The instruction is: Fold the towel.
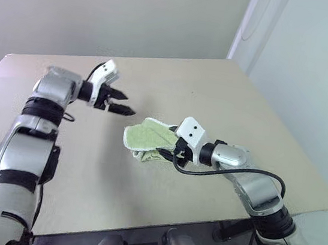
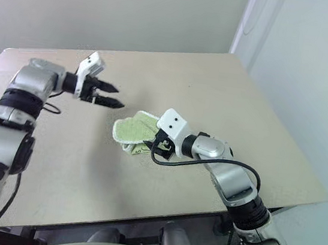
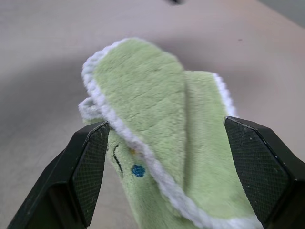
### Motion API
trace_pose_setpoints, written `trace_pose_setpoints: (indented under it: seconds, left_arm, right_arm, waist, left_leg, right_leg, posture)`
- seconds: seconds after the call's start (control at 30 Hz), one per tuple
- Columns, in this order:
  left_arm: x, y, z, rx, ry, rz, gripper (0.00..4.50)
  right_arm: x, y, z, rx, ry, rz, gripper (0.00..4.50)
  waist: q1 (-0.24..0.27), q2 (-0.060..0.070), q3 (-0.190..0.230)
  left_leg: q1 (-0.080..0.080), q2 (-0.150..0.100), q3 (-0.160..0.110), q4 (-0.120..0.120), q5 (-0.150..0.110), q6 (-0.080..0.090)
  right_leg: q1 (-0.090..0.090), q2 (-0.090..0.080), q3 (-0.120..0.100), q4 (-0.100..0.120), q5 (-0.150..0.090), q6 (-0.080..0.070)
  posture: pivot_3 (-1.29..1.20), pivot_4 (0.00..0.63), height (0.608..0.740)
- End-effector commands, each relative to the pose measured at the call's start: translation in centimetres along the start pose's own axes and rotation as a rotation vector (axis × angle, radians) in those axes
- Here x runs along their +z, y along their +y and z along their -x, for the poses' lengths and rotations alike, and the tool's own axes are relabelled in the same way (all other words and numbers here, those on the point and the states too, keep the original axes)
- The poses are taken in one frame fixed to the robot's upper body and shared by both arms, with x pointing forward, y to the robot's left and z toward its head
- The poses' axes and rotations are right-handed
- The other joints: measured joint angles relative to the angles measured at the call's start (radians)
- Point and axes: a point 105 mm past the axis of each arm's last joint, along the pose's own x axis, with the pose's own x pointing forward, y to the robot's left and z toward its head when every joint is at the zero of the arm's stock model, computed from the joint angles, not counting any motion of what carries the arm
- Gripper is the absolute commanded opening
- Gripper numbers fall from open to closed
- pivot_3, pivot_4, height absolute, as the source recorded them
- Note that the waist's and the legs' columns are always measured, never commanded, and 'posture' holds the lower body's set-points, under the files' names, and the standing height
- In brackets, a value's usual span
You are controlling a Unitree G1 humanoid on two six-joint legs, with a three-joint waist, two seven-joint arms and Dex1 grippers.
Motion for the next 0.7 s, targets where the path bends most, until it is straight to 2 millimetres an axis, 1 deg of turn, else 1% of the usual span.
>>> trace_pose_setpoints:
  seconds: [0.03,0.13,0.27,0.33,0.43,0.47,0.5,0.53,0.67,0.7]
  left_arm:
    - [-1.0,-1.3,1.3,0.012,0.021,-0.018,4.5]
    - [-3.2,-2.5,1.3,0.022,0.058,0.013,4.5]
    - [-5.3,-3.7,0.3,0.048,0.065,0.084,4.5]
    - [-5.7,-3.8,0.0,0.064,0.066,0.096,4.5]
    - [-5.4,-4.0,-0.4,0.071,0.051,0.108,4.5]
    - [-5.3,-4.0,-0.5,0.074,0.046,0.11,4.5]
    - [-5.2,-4.0,-0.5,0.076,0.041,0.113,4.5]
    - [-5.2,-4.0,-0.6,0.079,0.038,0.115,4.5]
    - [-5.1,-4.0,-0.8,0.08,0.036,0.117,4.5]
    - [-5.1,-4.0,-0.9,0.08,0.038,0.116,4.5]
  right_arm:
    - [1.5,0.1,-0.9,0.029,-0.043,0.079,4.04]
    - [1.7,0.4,-1.4,0.053,-0.052,0.101,4.04]
    - [1.9,0.3,-2.3,0.076,-0.054,0.151,4.04]
    - [1.8,0.1,-2.6,0.072,-0.046,0.176,4.04]
    - [1.5,-0.3,-3.2,0.057,-0.03,0.213,4.04]
    - [1.4,-0.3,-3.3,0.056,-0.025,0.219,3.62]
    - [1.4,-0.2,-3.4,0.061,-0.025,0.224,3.38]
    - [1.4,-0.1,-3.5,0.063,-0.03,0.226,3.06]
    - [1.6,-0.3,-3.5,0.043,-0.04,0.216,1.59]
    - [1.6,-0.4,-3.5,0.039,-0.041,0.212,1.16]
  waist:
    - [0.002,0.0,0.0]
    - [0.005,0.0,0.0]
    - [0.004,0.0,0.0]
    - [0.004,0.0,0.0]
    - [0.002,0.0,0.0]
    - [0.002,0.0,0.0]
    - [0.002,0.0,0.0]
    - [0.001,0.0,0.0]
    - [0.0,0.0,0.0]
    - [0.001,0.0,0.0]
  left_leg:
    - [0.0,0.0,0.0,0.0,0.0,0.0]
    - [0.0,0.0,0.0,0.001,0.0,0.0]
    - [0.0,0.0,0.0,0.003,0.0,0.0]
    - [0.001,0.0,0.0,0.004,0.0,0.0]
    - [0.001,0.0,0.0,0.004,0.0,0.0]
    - [0.002,0.0,0.0,0.003,0.0,0.0]
    - [0.001,0.0,0.0,0.003,0.0,0.0]
    - [0.001,0.0,0.0,0.003,0.0,0.0]
    - [0.001,0.0,0.0,0.003,0.0,0.0]
    - [0.001,0.0,0.0,0.003,0.0,0.0]
  right_leg:
    - [0.0,0.0,0.0,0.0,0.0,0.0]
    - [0.0,0.0,0.0,0.0,0.0,-0.001]
    - [0.002,-0.001,0.0,0.001,-0.001,-0.002]
    - [0.003,-0.001,0.0,0.001,-0.001,-0.002]
    - [0.003,-0.001,-0.001,0.001,-0.001,-0.002]
    - [0.003,-0.001,-0.001,0.001,-0.001,-0.002]
    - [0.003,-0.001,-0.001,0.001,-0.001,-0.002]
    - [0.002,-0.001,-0.001,0.001,-0.001,-0.002]
    - [0.002,-0.001,-0.001,0.001,0.0,-0.001]
    - [0.002,-0.001,-0.001,0.001,0.0,-0.001]
  posture:
    - [0.0,0.0,0.74]
    - [0.0,0.0,0.74]
    - [0.0,0.0,0.74]
    - [0.0,0.0,0.74]
    - [0.0,0.0,0.74]
    - [0.0,0.0,0.74]
    - [0.0,0.0,0.74]
    - [0.0,0.0,0.74]
    - [0.0,0.0,0.74]
    - [0.0,0.0,0.74]
